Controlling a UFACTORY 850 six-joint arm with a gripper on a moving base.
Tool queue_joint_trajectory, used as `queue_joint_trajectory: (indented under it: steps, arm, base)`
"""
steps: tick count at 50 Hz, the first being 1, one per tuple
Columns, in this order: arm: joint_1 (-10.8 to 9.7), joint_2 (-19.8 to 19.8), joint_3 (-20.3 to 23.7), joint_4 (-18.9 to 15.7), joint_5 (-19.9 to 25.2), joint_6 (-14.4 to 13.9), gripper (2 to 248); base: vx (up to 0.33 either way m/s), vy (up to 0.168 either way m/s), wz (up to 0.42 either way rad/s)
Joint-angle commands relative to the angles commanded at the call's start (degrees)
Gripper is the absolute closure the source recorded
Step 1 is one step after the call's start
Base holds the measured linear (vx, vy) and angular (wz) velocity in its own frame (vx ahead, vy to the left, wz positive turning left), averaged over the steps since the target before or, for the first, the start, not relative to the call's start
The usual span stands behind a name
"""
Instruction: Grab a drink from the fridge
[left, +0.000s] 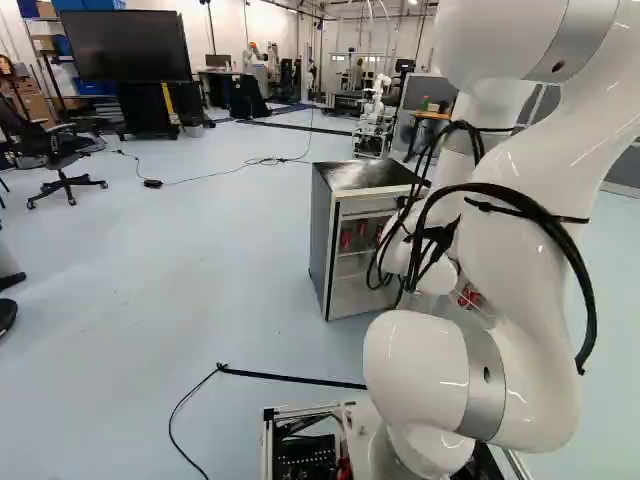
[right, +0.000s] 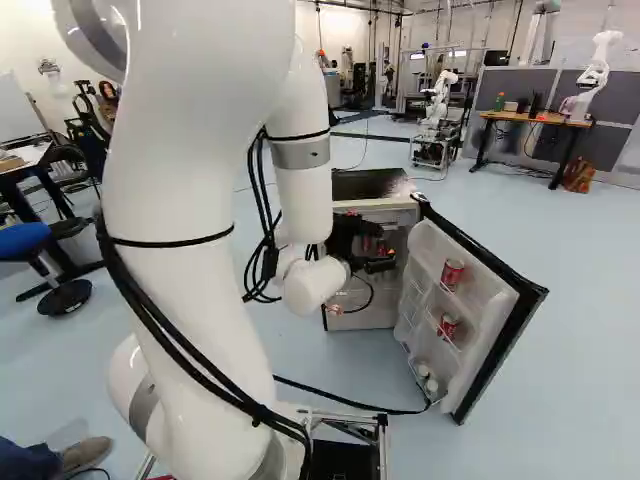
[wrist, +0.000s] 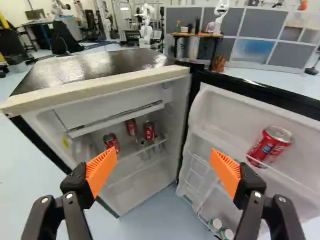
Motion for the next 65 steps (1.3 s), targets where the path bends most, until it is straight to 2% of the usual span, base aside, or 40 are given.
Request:
queue_joint_trajectory:
  steps: [14, 22, 65]
  arm:
    - [0.1, -3.1, -1.2, -7.5, 0.1, 0.0, 3]
    - [0.2, -5.1, -2.3, -10.0, 0.6, 0.0, 3]
    - [0.5, -16.1, -9.1, -10.6, 0.9, 0.0, 3]
  base:
    - [0.000, 0.000, 0.000]
    - [0.000, 0.000, 0.000]
    - [0.000, 0.000, 0.000]
